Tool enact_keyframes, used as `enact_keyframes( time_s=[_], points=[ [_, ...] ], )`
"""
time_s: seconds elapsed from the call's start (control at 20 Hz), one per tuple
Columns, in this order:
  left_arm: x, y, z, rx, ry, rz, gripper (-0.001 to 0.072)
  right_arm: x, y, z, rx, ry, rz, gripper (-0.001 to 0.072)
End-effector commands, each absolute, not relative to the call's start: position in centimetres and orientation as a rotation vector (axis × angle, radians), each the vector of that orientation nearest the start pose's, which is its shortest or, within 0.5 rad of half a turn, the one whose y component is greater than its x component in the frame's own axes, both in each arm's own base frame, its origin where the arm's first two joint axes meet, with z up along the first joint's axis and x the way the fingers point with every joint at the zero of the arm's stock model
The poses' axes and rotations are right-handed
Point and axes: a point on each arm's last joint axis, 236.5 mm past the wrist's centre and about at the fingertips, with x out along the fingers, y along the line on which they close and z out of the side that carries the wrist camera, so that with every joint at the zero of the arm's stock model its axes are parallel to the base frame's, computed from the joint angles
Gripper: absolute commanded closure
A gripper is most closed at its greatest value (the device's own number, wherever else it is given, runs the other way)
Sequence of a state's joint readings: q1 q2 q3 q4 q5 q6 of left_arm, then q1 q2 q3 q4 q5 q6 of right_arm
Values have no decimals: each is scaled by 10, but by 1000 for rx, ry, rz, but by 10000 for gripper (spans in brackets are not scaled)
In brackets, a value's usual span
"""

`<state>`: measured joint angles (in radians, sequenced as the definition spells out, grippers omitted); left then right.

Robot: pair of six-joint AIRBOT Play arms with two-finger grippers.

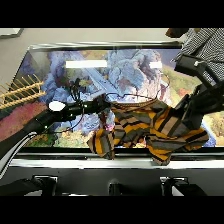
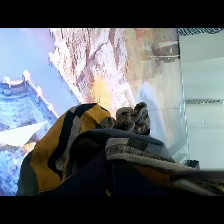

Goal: Fold the clothes and pants, and hang the long-sleeved shirts on hangers.

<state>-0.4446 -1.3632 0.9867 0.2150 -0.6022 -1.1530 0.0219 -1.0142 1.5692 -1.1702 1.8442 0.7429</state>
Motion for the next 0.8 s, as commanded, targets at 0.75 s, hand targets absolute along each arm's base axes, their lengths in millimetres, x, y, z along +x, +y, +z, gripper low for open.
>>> enact_keyframes(
  time_s=[0.75],
  points=[
    [392, -305, 85, -801, 960, -713, 690, 260, 76, 198, -589, 1065, 831, 696]
  ],
)
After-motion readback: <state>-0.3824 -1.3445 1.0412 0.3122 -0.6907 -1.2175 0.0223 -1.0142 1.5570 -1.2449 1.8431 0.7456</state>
